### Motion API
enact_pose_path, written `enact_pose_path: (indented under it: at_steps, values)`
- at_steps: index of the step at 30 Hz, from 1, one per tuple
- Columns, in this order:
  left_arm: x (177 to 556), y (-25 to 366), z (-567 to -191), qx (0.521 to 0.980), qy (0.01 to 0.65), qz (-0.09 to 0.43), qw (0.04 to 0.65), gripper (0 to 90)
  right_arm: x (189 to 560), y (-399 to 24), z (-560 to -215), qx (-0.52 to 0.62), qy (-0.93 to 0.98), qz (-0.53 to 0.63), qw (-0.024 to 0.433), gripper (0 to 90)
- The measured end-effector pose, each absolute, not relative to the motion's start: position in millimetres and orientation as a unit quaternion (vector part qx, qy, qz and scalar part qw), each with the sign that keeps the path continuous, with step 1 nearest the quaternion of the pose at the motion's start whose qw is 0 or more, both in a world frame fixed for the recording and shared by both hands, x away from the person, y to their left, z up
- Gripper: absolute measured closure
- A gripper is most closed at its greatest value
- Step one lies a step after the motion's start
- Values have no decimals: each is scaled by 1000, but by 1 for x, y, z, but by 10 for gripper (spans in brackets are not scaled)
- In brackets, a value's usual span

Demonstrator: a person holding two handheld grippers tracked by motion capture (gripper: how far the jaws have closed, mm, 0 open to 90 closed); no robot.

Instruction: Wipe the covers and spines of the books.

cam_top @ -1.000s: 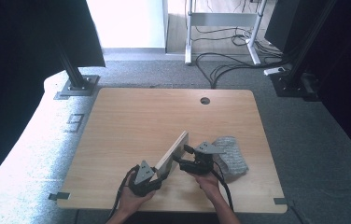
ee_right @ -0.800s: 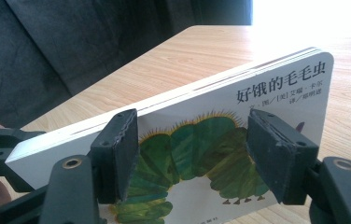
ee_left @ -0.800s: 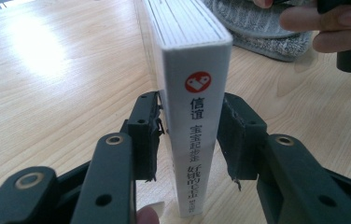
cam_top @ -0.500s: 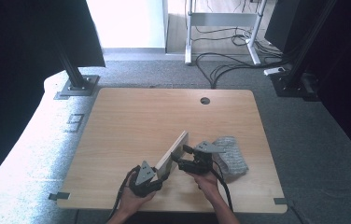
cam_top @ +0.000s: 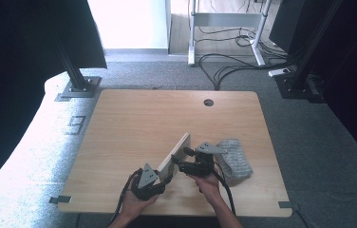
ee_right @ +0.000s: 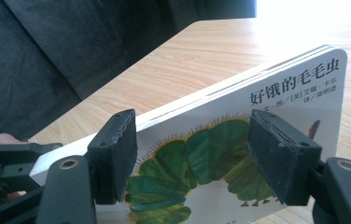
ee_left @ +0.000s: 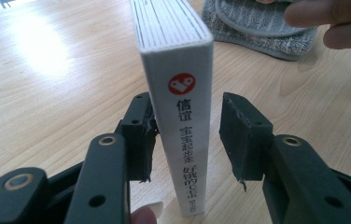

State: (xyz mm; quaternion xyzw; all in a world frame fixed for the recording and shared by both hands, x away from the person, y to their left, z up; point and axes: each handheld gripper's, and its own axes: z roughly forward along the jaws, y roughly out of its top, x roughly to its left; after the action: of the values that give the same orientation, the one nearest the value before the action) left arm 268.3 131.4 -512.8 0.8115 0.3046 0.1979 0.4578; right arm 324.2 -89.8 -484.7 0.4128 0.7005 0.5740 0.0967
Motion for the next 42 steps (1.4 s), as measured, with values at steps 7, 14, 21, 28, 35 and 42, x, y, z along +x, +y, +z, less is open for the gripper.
enact_pose_path:
  at_steps: [7,14,21,28,35,42]
  values:
    - [268,132,-513,811,307,199,457,556,326,-87,-480,417,702,569,90,308]
    - [266,129,-512,809,301,195,466,555,328,-88,-477,429,704,560,78,292]
    - [262,122,-512,813,288,187,470,537,329,-89,-475,436,701,560,63,290]
    - [256,109,-513,818,267,204,466,548,331,-79,-460,450,722,518,86,267]
    - [255,105,-515,823,261,200,462,511,333,-77,-461,477,728,481,101,267]
    - [258,110,-516,820,257,154,488,419,343,-78,-465,498,723,470,93,286]
